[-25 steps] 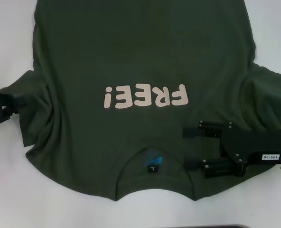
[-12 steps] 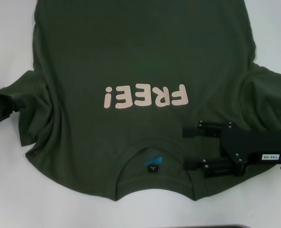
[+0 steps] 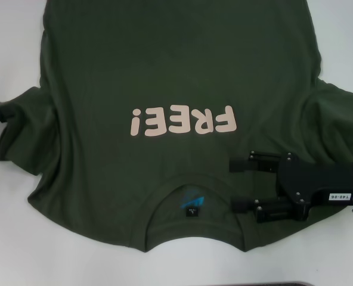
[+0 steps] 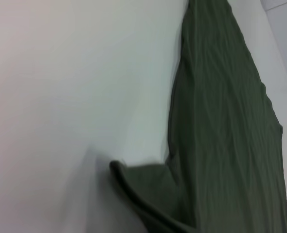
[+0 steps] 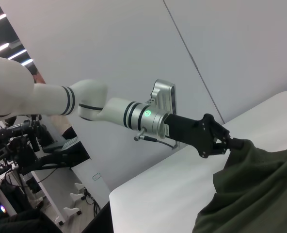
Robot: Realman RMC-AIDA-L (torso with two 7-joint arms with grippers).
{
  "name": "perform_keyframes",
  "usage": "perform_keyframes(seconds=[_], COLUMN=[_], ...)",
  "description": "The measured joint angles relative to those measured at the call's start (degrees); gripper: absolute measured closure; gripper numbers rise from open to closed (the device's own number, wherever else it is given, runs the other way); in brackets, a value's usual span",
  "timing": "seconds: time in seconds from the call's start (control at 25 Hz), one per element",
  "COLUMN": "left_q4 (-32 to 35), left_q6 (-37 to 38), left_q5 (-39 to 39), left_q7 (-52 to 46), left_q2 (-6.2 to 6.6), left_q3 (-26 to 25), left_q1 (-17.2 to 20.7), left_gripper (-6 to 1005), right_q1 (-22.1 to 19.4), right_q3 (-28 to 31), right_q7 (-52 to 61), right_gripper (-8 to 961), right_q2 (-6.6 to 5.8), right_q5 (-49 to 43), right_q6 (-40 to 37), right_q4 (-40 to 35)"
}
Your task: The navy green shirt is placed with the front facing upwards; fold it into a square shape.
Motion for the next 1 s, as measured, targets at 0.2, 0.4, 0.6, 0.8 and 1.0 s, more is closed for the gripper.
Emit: perform_keyframes(seconds=[0.2,0.4,0.6,0.8,1.0], left_q4=[-0.3,-0.5,-0.8,-2.1,-2.4], left_q6=[-0.3,0.0,0.2,0.2,0.0], left_q5=[0.2,1.7,1.8,1.9,2.3], left_q7=[-0.6,-1.5,-2.2,-3.1,-3.7], left_q2=[1.18,2.52,3.41,3.48,3.54], left_q3=[0.1,0.0,0.0,0.0,-0.1], left_q1=[-0.6,-0.8,-1.0,-1.2,-1.5], left_gripper=[982,981,981,980,980], right_q1=[0.0,0.1,0.1,0.2,0.2], right_q3=[-0.1,-0.2,-0.1,-0.1,0.0], right_q7=[0.0,0.3,0.4,0.4,0.4], right_gripper=[42,42,42,42,42], right_q2=[0.0,0.0,0.0,0.0,0.0], right_q5=[0.0,0.0,0.0,-0.1,-0.1], right_q6=[0.0,0.0,0.0,0.1,0.1], right_q4=[0.0,0.0,0.0,0.0,0.0])
